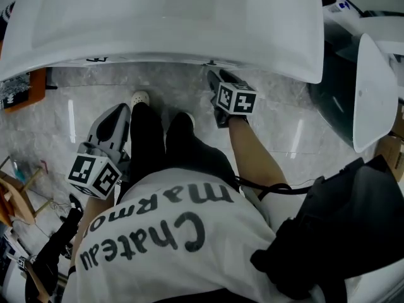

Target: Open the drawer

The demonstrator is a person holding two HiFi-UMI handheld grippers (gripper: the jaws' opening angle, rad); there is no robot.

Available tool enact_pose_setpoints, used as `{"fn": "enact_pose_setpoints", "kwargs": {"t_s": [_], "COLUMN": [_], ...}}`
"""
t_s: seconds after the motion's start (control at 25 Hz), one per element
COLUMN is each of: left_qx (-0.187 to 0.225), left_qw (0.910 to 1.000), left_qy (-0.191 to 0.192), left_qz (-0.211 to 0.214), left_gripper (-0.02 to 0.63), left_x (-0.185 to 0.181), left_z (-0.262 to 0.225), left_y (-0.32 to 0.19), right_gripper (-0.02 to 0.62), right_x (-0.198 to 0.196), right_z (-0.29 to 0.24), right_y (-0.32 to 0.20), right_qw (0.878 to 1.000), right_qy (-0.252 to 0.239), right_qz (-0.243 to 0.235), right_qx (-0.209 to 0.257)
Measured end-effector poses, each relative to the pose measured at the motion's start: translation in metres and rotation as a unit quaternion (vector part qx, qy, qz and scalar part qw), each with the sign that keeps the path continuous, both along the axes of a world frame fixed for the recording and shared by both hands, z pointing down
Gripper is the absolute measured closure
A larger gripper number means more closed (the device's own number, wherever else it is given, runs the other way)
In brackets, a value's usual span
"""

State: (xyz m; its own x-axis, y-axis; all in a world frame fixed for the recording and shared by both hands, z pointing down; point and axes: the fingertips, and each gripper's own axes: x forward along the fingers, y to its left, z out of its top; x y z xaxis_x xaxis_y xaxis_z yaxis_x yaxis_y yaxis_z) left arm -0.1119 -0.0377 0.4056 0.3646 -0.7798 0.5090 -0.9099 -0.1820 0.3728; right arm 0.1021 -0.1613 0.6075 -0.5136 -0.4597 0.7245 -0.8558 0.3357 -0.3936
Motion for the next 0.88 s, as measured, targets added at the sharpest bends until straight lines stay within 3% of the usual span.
{"fn": "enact_pose_setpoints", "kwargs": {"t_s": [0.4,0.6,0.88], "left_qx": [-0.015,-0.023,-0.018], "left_qw": [0.9991,0.9986,0.9993], "left_qy": [-0.028,-0.030,-0.029], "left_qz": [-0.027,-0.036,-0.016], "left_gripper": [0.598,0.598,0.598], "left_x": [-0.032,-0.044,-0.043], "left_z": [0.006,0.011,0.015], "left_y": [0.027,0.036,0.030], "right_gripper": [0.420,0.446,0.454], "right_x": [-0.009,-0.016,-0.021], "right_z": [0.026,0.026,0.030], "right_y": [-0.026,-0.030,-0.031], "right_qw": [0.999,0.998,0.998], "right_qy": [0.035,0.049,0.062], "right_qz": [0.038,0.039,0.017], "right_qx": [-0.012,-0.006,-0.012]}}
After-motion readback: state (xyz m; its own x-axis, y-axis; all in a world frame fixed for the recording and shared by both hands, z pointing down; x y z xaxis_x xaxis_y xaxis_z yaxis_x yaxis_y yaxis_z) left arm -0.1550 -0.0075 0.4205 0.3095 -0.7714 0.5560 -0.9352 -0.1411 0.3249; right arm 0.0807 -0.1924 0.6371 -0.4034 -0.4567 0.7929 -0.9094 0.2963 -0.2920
